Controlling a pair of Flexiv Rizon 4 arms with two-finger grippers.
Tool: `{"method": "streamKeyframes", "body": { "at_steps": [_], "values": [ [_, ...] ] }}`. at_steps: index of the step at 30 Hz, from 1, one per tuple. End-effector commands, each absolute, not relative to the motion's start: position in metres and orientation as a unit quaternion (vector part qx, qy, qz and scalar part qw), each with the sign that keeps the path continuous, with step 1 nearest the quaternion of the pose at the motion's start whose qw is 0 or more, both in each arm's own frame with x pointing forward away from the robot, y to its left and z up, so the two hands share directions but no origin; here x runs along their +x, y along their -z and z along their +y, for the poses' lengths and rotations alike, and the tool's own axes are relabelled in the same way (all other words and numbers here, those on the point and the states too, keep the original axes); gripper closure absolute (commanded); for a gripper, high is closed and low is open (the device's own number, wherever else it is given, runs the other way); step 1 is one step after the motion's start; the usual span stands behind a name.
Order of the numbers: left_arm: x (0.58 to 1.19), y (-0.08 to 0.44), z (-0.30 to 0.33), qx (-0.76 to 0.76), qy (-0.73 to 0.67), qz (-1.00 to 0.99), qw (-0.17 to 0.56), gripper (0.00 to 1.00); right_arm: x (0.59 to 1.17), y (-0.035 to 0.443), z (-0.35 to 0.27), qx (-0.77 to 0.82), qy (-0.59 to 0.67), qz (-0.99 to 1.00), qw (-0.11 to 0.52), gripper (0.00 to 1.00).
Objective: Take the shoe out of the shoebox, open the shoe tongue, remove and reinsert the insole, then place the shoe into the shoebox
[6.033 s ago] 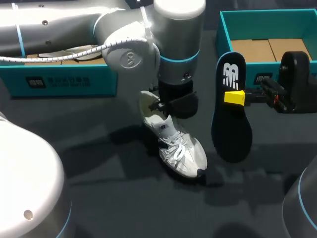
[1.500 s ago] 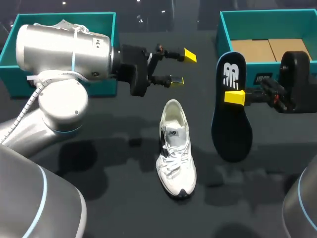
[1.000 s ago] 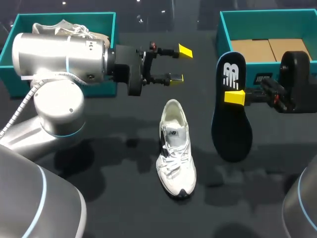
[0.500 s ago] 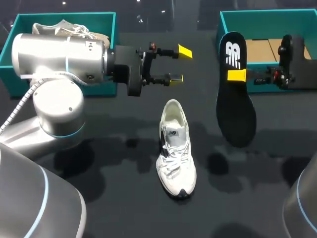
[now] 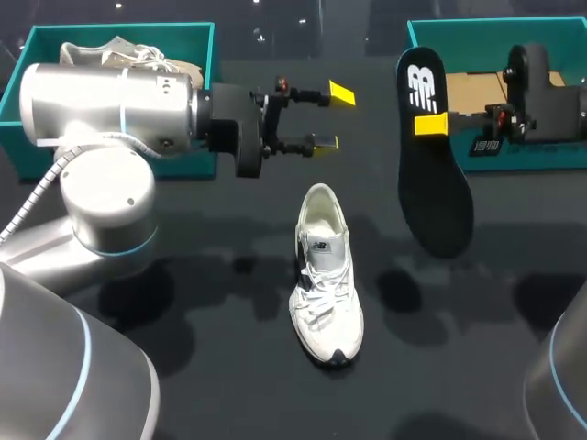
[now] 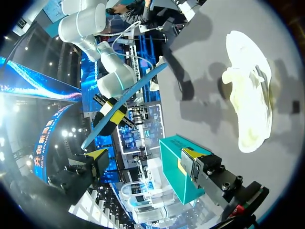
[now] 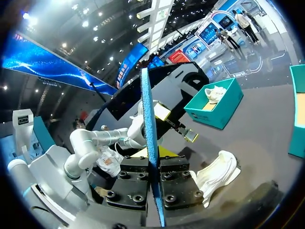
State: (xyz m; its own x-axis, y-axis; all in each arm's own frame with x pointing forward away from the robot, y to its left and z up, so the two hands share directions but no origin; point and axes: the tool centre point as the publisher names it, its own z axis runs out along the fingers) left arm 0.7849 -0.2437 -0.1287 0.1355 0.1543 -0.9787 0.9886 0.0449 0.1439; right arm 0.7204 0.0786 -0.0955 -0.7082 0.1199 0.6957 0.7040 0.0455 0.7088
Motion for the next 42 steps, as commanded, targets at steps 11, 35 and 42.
{"method": "streamKeyframes", "body": {
  "at_steps": [11, 35, 42],
  "values": [
    [0.777, 0.125, -0.236, 0.549, 0.413, 0.495, 0.533, 0.00, 0.759, 0.103, 0.094, -0.380, 0.588, -0.653, 0.288, 1.00],
    [0.786, 0.139, -0.262, 0.530, 0.463, 0.475, 0.528, 0.05, 0.805, 0.127, 0.119, -0.502, 0.526, -0.556, 0.403, 1.00],
    [0.788, 0.142, -0.266, 0.528, 0.459, 0.477, 0.532, 0.29, 0.816, 0.137, 0.125, -0.528, 0.522, -0.525, 0.416, 1.00]
  ]
}}
